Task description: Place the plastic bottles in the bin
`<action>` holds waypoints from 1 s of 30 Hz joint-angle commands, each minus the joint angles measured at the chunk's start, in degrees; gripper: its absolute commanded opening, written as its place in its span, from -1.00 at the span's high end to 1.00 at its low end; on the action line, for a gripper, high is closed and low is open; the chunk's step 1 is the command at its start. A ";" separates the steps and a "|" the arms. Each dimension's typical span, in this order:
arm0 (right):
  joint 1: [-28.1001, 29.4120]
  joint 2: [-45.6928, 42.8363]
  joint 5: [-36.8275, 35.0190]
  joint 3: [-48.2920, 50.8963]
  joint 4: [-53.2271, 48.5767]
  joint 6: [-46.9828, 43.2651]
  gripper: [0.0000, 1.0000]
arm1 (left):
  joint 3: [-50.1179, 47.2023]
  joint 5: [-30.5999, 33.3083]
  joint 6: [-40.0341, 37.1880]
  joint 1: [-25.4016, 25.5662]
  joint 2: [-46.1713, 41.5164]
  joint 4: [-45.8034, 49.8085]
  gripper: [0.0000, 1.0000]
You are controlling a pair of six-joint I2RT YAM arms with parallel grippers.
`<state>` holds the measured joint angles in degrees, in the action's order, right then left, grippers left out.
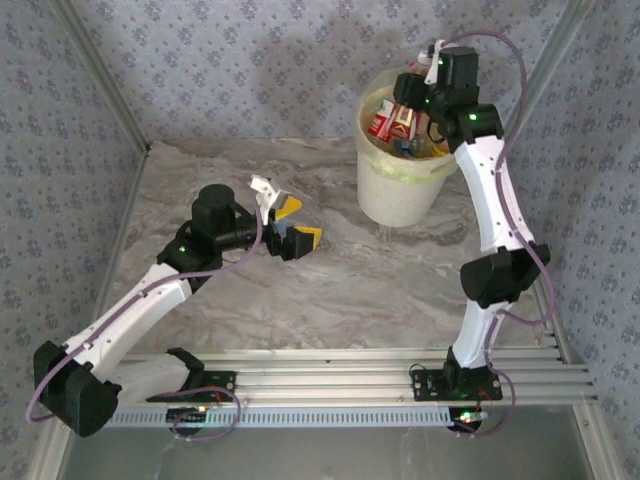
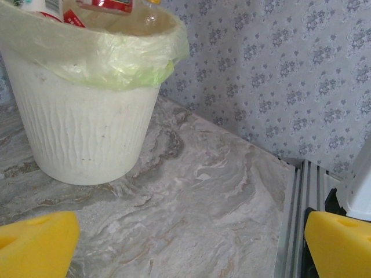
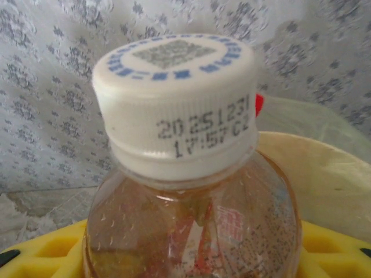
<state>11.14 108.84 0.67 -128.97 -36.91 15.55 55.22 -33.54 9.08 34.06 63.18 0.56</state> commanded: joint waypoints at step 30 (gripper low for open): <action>4.99 -1.01 1.88 -6.28 -13.97 -7.27 -0.88 | 3.81 3.23 -5.32 -0.40 1.86 5.34 -0.99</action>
<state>15.49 114.24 3.62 -136.25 -49.60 9.72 55.83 -31.79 6.44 34.06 64.79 3.84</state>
